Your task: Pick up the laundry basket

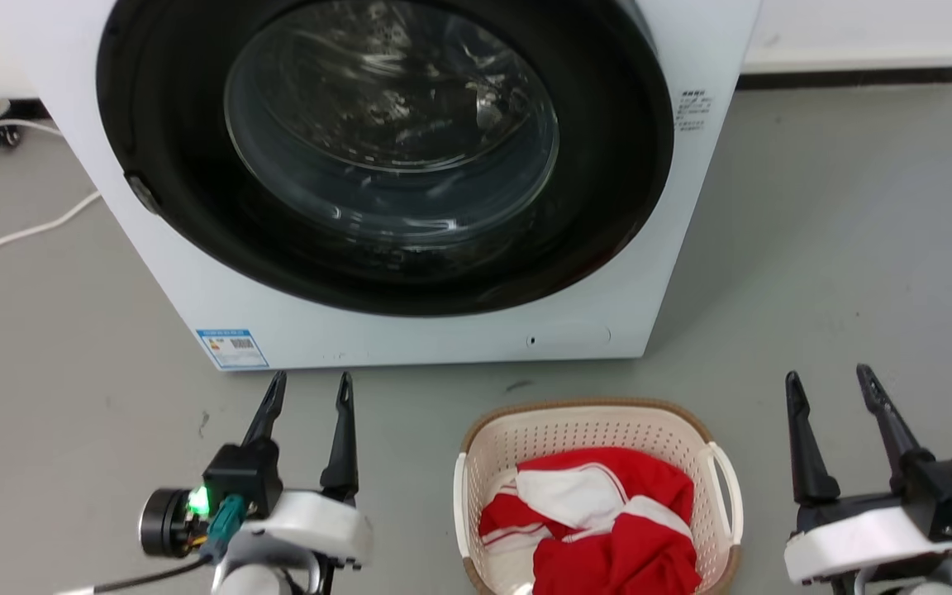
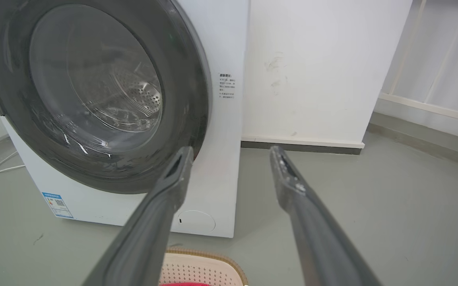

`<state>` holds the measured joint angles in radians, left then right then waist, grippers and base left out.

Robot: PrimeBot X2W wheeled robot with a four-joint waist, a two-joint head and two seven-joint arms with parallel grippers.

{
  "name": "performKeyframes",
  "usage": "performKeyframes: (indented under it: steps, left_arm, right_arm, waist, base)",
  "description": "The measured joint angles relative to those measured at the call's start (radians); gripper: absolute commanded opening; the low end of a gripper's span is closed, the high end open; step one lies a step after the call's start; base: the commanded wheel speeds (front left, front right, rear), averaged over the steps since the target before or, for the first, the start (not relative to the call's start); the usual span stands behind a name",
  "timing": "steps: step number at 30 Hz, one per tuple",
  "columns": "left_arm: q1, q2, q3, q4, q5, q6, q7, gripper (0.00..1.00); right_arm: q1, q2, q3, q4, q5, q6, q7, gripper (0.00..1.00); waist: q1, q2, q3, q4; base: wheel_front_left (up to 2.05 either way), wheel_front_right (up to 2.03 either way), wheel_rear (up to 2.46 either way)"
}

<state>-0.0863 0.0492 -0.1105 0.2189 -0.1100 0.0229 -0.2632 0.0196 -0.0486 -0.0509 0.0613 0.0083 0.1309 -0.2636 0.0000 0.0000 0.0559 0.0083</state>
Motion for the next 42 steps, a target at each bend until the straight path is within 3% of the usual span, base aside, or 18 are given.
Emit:
performKeyframes:
  steps: [2, 11, 26, 35, 42]
  left_arm:
    - [-0.071, 0.000, -0.017, 0.067, -0.027, -0.031, 0.000, 1.00]
    - [-0.252, 0.000, -0.106, 0.282, -0.067, -0.094, 0.000, 1.00]
    - [-0.579, 0.000, -0.292, 0.785, -0.221, -0.138, 0.027, 1.00]
    - [-0.715, 0.000, -0.364, 0.925, -0.294, -0.151, 0.078, 1.00]
    - [-0.772, 0.000, -0.423, 0.957, -0.349, -0.152, 0.113, 1.00]
  right_arm:
    - [-0.056, 0.000, -0.032, 0.055, -0.050, 0.000, 0.000, 1.00]
    - [-0.199, -0.001, -0.085, 0.212, -0.143, 0.000, 0.000, 1.00]
    - [-0.446, -0.010, -0.103, 0.557, -0.264, 0.000, 0.000, 1.00]
    - [-0.618, -0.044, -0.100, 0.802, -0.306, 0.000, 0.000, 1.00]
    - [-0.737, -0.050, -0.093, 0.952, -0.336, 0.000, 0.000, 1.00]
  waist:
    - [0.0000, 0.0000, 0.051, -0.005]
    - [0.0003, 0.0000, 0.196, -0.034]
    - [0.0003, 0.0000, 0.451, -0.071]
    - [0.0002, 0.0000, 0.597, -0.072]
    - [0.0001, 0.0000, 0.692, -0.066]
  base:
    - [0.00, 0.00, 0.00]
    - [0.00, 0.00, 0.00]
    - [0.00, 0.00, 0.00]
    - [0.00, 0.00, 0.00]
    - [0.00, 0.00, 0.00]
